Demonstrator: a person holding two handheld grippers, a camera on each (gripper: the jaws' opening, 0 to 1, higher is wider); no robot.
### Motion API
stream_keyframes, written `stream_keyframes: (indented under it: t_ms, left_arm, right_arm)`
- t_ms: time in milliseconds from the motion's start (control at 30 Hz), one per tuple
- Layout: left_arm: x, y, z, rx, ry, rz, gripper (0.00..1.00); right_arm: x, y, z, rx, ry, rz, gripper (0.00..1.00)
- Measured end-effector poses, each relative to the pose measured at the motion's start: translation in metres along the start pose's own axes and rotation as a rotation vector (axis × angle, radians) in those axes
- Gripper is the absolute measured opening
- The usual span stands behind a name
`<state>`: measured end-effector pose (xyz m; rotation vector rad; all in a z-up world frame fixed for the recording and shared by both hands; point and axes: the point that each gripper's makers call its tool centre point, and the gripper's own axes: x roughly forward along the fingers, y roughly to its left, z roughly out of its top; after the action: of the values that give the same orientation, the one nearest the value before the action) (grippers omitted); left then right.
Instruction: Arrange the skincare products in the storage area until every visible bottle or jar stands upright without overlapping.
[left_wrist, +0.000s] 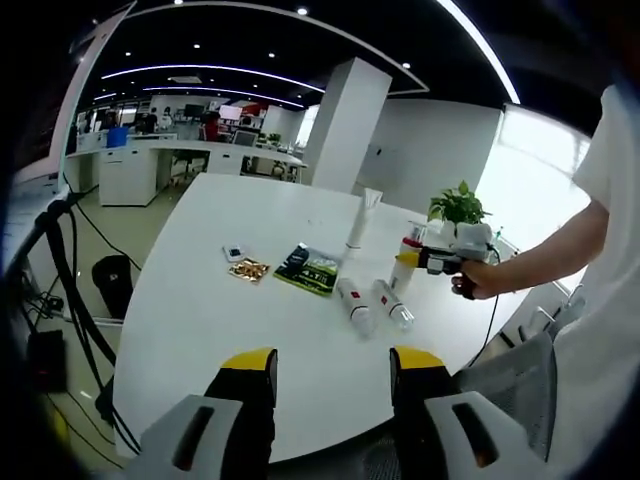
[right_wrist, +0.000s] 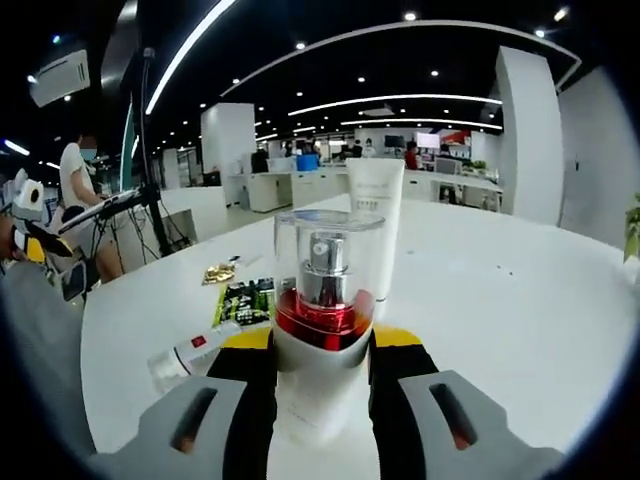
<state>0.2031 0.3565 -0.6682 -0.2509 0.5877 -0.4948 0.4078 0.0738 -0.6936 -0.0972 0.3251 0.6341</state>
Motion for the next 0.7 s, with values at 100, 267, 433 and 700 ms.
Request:
stream_keyframes:
  t_ms: [100,267,433,700]
  left_arm:
    - [0.000,0.000,0.000,-0.001,-0.002,-0.003,0.47]
    - [0.001,-0.002,-0.002,0.008,0.010,-0.015,0.47]
    - [0.002,-0.005,-0.004,0.015,0.024,-0.022,0.47]
    - [0.003,-0.007,-0.007,0.031,0.045,-0.029,0.47]
  right_arm:
    - [-0.003,0.003,-0.003,-0.031,-0.001,-0.001,0.33]
    - [-0.007,0.001,-0.010,-0.068,0.001,-0.024,0.33]
    - [-0.007,0.000,-0.010,-0.050,0.012,-0.043,0.33]
    - [-0.011,0.000,-0.013,0.027,0.026,-0.082,0.45]
